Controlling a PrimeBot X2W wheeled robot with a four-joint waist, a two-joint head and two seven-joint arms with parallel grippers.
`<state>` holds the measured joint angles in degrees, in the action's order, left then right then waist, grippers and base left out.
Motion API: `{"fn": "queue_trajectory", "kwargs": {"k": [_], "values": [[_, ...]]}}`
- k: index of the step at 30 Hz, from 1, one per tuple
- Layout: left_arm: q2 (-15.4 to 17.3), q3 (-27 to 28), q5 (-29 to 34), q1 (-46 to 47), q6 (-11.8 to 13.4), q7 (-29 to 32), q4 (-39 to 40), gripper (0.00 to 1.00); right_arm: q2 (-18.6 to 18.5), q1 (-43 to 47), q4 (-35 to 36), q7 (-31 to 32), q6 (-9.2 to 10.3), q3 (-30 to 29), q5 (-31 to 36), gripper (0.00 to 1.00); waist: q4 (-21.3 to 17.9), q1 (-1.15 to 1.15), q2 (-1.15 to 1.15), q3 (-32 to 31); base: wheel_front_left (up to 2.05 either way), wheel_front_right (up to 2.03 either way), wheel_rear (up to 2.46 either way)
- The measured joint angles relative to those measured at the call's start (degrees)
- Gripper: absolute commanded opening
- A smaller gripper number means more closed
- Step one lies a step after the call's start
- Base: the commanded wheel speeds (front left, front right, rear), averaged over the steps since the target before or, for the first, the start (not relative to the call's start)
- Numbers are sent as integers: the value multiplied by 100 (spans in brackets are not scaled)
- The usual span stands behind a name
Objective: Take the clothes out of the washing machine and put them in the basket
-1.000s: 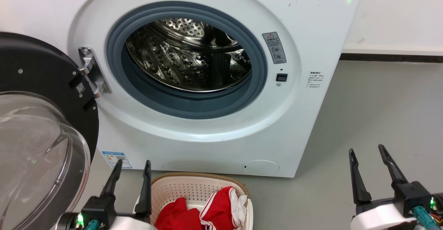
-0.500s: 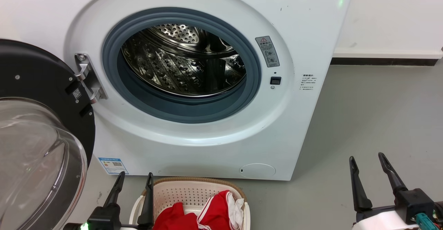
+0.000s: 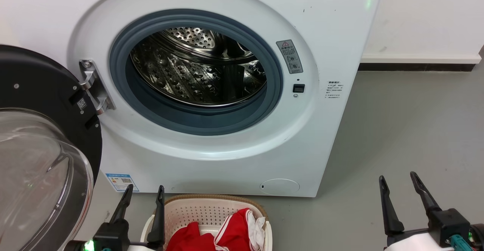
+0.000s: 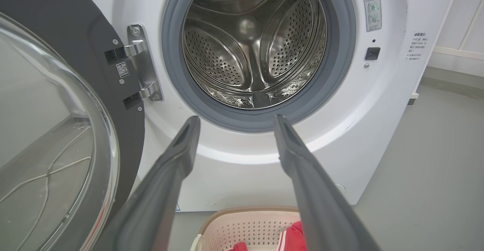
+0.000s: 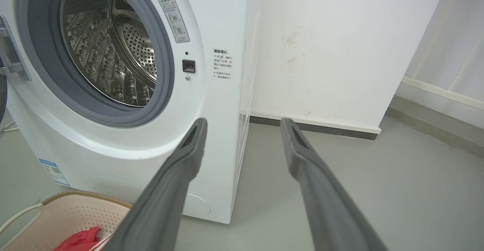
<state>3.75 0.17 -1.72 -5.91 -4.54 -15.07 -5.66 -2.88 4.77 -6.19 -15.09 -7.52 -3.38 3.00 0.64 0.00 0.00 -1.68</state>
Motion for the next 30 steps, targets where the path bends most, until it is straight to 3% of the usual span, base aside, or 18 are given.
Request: {"fn": "queue_trajectory", "kwargs": {"k": [1, 7, 30], "values": [[-3, 2, -3, -4, 1, 0, -9, 0, 1, 3, -14, 0, 0, 1, -2, 0, -2, 0, 0, 0, 0, 0, 0], [-56, 9, -120, -125, 1, 97, -320, 0, 20, 59, -319, 63, -1, 1, -113, 0, -4, 0, 0, 2, 0, 0, 0], [-65, 183, -2686, 179, -60, 686, -464, 0, 21, -151, -444, 664, 0, -80, -2824, 0, -15, 0, 0, 37, 0, 0, 0]]}}
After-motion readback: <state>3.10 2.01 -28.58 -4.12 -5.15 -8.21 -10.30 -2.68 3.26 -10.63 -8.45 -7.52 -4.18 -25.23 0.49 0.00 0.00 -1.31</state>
